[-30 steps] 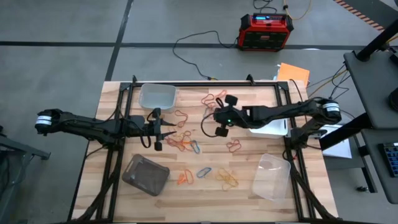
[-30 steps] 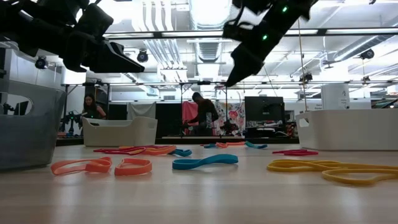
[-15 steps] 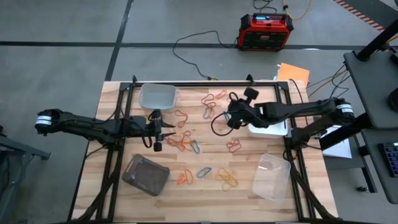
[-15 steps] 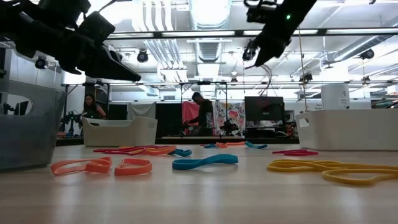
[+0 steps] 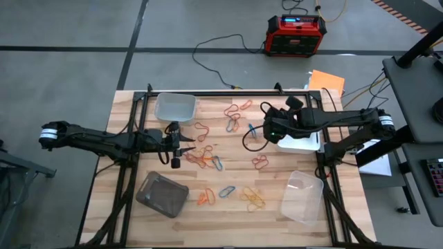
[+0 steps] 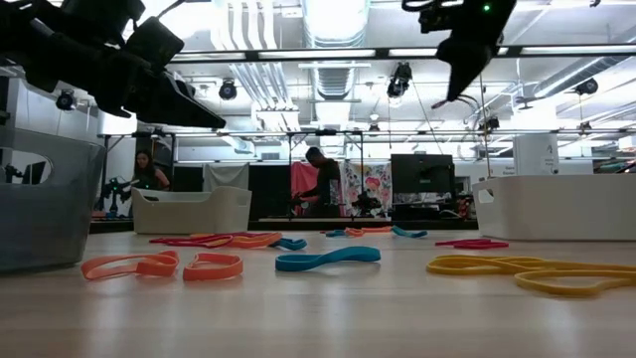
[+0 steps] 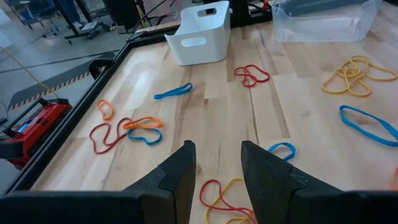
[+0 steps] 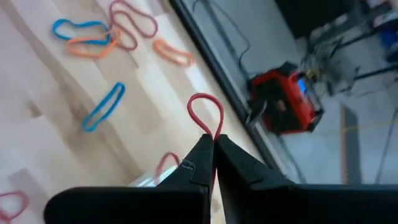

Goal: Sort rubber bands into baskets
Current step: Put the red rubber band into the white bin

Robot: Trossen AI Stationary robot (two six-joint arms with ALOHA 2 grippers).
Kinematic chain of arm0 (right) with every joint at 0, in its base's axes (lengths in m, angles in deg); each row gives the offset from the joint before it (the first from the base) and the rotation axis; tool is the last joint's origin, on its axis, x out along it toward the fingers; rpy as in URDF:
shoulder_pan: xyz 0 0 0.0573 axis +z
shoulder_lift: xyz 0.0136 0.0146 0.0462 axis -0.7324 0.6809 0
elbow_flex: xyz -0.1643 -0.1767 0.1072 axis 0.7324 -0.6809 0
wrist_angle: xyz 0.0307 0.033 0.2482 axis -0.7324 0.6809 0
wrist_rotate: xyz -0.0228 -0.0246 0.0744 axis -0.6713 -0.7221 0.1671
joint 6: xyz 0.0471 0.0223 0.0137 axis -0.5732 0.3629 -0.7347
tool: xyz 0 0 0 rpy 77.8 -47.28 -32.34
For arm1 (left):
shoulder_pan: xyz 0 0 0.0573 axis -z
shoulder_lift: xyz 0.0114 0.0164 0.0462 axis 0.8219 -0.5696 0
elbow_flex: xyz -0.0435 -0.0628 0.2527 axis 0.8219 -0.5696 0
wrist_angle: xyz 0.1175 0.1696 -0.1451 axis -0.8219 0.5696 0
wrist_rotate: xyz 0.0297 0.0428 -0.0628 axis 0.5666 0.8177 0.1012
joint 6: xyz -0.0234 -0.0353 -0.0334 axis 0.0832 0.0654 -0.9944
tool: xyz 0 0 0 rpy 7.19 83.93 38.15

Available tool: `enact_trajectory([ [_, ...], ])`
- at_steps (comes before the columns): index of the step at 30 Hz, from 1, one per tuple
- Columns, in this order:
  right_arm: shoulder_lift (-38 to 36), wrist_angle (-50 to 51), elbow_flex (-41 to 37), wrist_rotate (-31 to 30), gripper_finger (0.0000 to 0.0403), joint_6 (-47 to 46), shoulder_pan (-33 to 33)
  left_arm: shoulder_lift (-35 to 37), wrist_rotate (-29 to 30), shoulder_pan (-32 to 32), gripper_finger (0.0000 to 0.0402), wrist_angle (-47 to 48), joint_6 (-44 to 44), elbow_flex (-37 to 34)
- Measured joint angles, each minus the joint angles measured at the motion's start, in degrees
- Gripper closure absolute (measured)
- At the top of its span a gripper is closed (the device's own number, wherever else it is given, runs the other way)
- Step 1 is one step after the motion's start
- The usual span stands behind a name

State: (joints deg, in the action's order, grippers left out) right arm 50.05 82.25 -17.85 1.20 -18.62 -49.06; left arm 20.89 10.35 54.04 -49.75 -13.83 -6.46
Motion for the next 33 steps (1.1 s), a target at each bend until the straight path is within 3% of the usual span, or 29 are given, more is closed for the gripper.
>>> enact_trajectory([
  [9, 0.0, 6.4, -0.1, 4.4, 0.0394, -9.1, 1.6, 0.0, 0.0, 0.0, 0.0288, 0.0, -0.6, 0.0],
  [23, 0.0, 13.9, -1.1, 16.8, 0.0394, -20.5, 2.3, 0.0, 0.0, 0.0, 0.0288, 0.0, -0.9, 0.0],
  [28, 0.0, 17.5, -2.4, 16.7, 0.0394, -24.9, 2.3, 0.0, 0.0, 0.0, 0.0288, 0.0, -0.8, 0.0],
  [33, 0.0, 17.3, -4.8, 12.6, 0.0394, -26.3, 2.2, 0.0, 0.0, 0.0, 0.0288, 0.0, -0.4, 0.0],
])
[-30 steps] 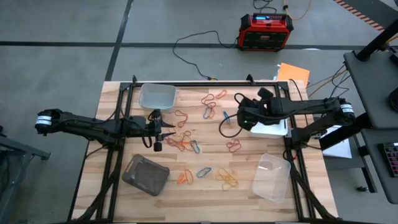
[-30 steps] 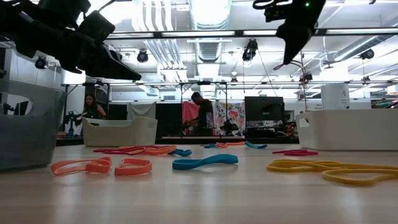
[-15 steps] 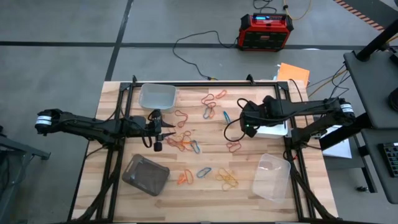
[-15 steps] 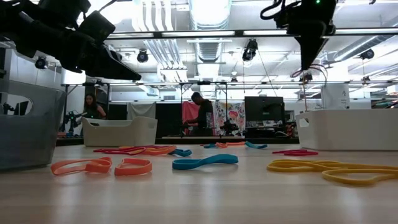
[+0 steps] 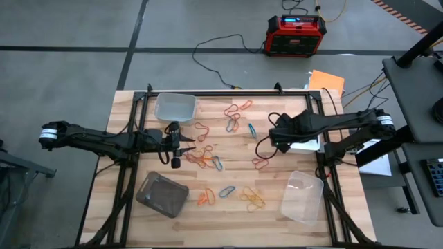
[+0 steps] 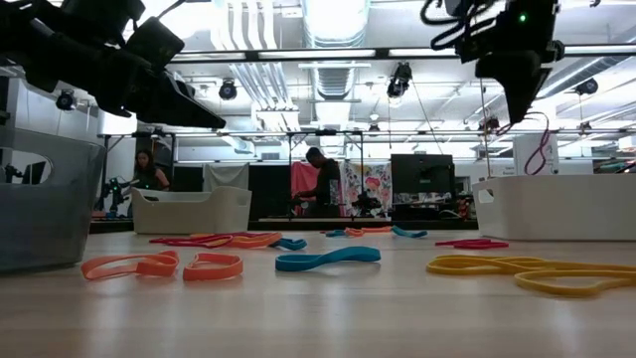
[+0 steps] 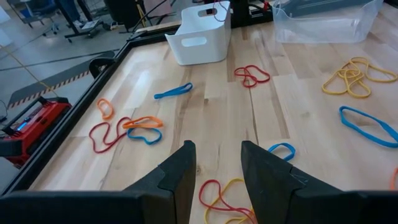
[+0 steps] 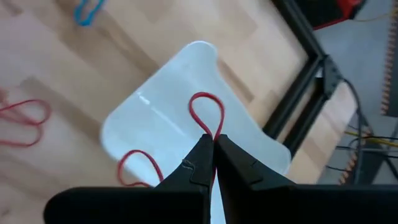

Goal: Sort rubber bands into baskets
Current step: Put the red rubber band into the white bin

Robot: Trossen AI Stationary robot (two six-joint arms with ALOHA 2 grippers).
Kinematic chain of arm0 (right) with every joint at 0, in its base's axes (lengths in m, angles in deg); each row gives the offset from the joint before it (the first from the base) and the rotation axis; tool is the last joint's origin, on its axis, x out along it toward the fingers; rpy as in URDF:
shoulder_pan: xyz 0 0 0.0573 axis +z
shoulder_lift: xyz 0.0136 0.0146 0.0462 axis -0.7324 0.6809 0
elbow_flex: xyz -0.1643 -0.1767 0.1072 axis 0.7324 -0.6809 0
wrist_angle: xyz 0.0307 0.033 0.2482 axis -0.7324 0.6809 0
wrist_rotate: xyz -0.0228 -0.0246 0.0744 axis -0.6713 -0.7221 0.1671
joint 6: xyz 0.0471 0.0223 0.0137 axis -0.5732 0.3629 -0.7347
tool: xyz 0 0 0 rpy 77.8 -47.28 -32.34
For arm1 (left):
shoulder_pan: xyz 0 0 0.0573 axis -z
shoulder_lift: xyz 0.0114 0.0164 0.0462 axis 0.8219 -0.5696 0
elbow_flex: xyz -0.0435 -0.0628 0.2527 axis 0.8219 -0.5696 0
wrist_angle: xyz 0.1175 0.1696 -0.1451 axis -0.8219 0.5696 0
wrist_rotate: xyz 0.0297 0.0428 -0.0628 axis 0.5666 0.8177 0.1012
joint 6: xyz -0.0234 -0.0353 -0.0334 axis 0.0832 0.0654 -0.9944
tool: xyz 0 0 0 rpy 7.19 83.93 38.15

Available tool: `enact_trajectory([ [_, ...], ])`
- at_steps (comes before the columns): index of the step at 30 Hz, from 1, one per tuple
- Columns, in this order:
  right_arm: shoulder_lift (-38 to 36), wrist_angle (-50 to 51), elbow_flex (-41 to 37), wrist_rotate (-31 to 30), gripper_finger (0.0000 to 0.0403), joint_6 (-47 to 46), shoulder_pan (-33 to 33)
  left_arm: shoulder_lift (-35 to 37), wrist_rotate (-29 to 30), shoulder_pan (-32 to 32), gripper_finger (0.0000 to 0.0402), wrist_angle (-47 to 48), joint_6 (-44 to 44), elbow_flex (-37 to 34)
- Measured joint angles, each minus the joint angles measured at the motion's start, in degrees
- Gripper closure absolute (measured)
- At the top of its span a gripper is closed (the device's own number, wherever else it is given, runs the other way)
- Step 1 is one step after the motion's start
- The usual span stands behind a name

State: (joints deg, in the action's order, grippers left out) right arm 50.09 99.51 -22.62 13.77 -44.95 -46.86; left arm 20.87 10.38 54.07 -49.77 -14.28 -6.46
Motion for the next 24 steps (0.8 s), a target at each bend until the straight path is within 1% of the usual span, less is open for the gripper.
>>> enact_trajectory([
  [7, 0.0, -0.4, -5.1, -6.6, 0.0394, -3.9, -0.6, 0.0, 0.0, 0.0, 0.0288, -0.1, 0.2, 0.0],
  [12, 0.0, -2.9, -9.2, -6.2, 0.0394, -6.2, -1.3, 0.0, 0.0, 0.0, 0.0288, -0.6, 0.5, 0.0],
  [15, 0.0, -5.1, -11.0, -3.6, 0.0394, -6.1, -1.4, 0.0, 0.0, 0.0, 0.0288, -0.8, 0.9, 0.0],
  [24, 0.0, -6.9, -12.3, -2.9, 0.0394, -8.6, -1.4, 0.0, 0.0, 0.0, 0.0288, -1.5, 1.7, 0.0],
])
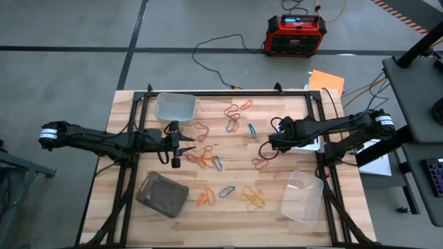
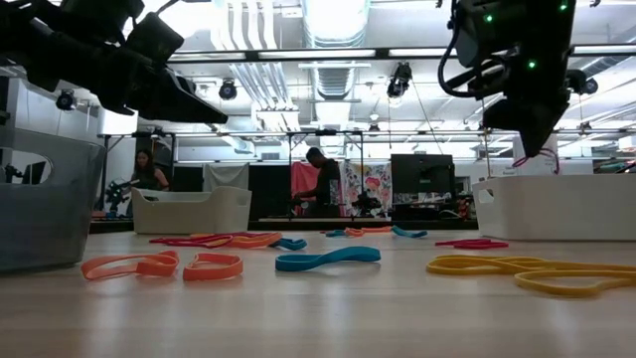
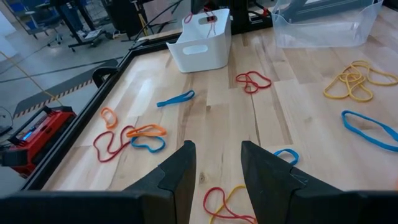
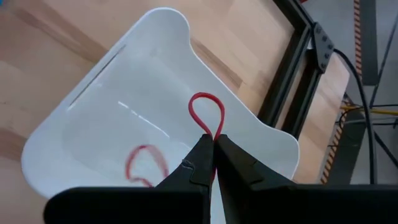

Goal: Sort rubber bands into baskets
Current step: Put the red rubber band into the white bin, then put the orange rubber band into the black bin

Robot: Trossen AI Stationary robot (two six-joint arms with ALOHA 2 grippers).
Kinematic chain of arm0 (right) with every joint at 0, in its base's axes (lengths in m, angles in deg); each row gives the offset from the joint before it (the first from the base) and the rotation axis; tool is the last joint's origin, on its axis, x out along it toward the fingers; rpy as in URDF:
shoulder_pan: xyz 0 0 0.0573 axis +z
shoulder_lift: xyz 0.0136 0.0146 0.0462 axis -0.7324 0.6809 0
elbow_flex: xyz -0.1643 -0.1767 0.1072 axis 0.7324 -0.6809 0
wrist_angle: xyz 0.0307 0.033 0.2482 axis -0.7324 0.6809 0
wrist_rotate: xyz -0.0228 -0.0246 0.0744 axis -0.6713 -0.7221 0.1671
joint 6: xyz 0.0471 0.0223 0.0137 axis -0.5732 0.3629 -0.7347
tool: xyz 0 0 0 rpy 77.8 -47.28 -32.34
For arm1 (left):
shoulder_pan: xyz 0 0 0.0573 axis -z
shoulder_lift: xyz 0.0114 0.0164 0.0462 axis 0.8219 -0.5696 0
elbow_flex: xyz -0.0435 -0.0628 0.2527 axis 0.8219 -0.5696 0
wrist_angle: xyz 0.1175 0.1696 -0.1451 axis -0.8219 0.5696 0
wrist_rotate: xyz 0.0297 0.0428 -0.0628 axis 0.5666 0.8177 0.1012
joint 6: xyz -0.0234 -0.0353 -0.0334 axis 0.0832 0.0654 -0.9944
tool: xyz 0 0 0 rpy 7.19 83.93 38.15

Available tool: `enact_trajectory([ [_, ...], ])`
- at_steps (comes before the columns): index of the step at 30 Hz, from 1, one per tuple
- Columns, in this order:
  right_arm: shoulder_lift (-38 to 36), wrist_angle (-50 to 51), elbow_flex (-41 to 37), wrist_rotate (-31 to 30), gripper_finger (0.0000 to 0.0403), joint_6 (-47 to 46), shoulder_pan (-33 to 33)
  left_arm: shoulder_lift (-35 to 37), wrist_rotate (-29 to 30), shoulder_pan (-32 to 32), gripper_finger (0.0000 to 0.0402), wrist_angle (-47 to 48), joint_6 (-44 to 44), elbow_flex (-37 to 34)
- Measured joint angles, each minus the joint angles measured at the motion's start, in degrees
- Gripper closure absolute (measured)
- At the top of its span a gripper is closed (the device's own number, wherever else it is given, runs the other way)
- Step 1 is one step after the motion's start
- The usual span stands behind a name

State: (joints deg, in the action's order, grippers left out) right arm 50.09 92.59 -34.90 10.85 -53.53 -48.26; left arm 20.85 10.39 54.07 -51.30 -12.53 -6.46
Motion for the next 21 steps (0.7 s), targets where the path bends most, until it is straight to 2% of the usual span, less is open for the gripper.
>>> enact_trajectory([
  [4, 0.0, -2.0, 0.0, 0.4, 0.0393, -0.2, -0.3, 0.0, 0.0, 0.0, 0.0288, 0.0, 0.0, 0.0],
  [8, 0.0, -2.5, 0.0, 3.5, 0.0382, -1.5, -1.9, 0.0, 0.0, 0.0, 0.0288, -0.7, 0.7, 0.0],
  [16, 0.0, -2.7, 0.0, 3.9, 0.0316, -1.3, -3.6, 0.0, -0.1, 0.0, 0.0288, -1.0, 1.3, 0.0],
  [21, -0.1, -5.5, 0.0, 1.0, 0.0279, -0.1, -3.4, 0.0, -0.1, 0.0, 0.0288, -2.0, 1.8, 0.0],
])
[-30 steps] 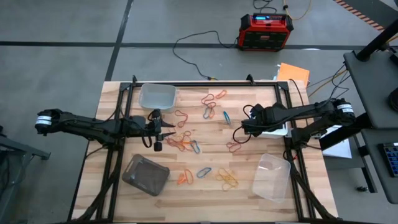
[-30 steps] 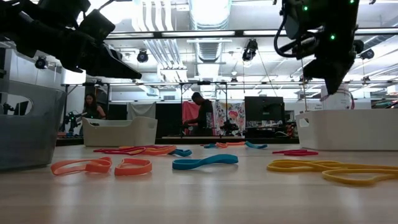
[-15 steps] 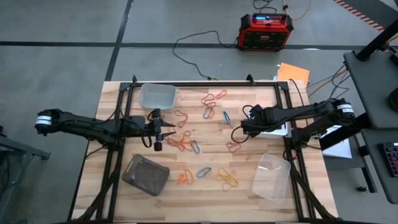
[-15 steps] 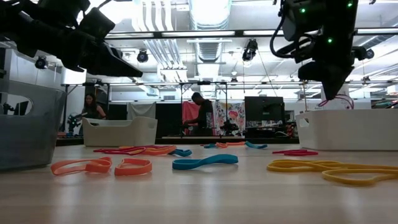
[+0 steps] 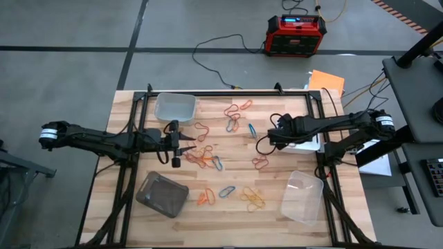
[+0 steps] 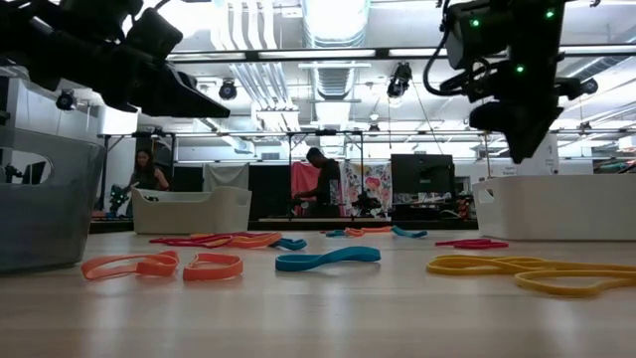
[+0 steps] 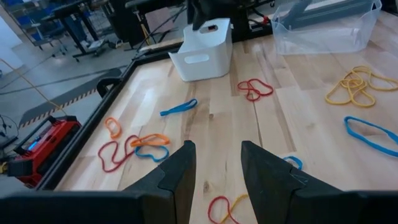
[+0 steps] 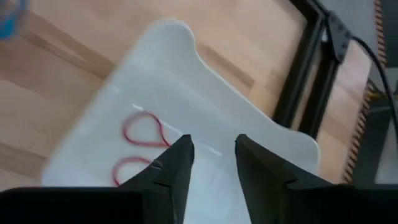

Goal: Sort rubber bands into baskets
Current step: Put the orange rubber band into the black bin

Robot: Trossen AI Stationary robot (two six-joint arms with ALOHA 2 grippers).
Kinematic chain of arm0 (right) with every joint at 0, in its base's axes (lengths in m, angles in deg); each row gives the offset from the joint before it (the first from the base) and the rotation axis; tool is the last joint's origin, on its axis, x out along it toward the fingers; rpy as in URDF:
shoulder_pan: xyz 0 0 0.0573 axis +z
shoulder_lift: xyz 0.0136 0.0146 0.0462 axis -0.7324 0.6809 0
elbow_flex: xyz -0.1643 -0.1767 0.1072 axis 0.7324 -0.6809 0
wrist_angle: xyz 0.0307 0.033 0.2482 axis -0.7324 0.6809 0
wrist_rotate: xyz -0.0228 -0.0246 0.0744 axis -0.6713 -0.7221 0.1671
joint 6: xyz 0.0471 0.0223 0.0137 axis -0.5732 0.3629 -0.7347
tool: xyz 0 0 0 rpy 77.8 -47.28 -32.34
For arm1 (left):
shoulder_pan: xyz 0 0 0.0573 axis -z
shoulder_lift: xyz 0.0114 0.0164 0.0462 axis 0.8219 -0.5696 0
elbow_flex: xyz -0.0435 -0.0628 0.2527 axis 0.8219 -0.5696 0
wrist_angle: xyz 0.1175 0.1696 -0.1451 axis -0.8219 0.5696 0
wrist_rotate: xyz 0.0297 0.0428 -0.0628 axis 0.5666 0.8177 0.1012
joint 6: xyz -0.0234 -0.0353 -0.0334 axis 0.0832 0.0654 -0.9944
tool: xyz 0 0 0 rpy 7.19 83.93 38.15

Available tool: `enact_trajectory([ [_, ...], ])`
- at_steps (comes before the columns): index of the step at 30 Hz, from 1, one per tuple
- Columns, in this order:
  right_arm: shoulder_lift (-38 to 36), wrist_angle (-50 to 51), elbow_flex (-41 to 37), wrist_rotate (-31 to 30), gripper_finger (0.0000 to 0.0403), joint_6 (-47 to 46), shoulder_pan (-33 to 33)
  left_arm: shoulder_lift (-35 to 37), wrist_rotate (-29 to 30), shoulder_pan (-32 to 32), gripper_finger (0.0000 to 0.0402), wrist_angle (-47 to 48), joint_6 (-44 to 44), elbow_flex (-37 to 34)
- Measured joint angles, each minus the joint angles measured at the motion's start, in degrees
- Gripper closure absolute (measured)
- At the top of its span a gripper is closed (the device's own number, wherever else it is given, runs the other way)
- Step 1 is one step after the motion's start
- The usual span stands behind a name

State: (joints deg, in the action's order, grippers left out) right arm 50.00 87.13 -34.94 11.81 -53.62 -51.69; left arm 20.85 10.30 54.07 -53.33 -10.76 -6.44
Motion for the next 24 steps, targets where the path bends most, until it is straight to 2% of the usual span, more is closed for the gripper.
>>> enact_trajectory([
  [6, 0.0, -14.0, 0.0, -0.1, 0.0261, 9.4, 0.7, 0.0, 0.0, 0.0, 0.0288, -0.1, 0.2, 1.3],
  [15, -0.1, -47.3, -1.9, 1.9, 0.0266, 38.5, 5.9, 0.0, -0.1, 0.0, 0.0288, 4.0, -5.8, 3.4],
  [20, -0.1, -50.9, -2.1, 3.0, 0.0264, 42.0, 7.2, 0.0, -0.1, 0.0, 0.0288, 13.7, -12.3, 7.0],
  [24, -0.1, -47.0, -2.1, 3.8, 0.0272, 36.7, 7.2, 0.0, -0.2, 0.0, 0.0288, 18.9, -13.7, 9.8],
])
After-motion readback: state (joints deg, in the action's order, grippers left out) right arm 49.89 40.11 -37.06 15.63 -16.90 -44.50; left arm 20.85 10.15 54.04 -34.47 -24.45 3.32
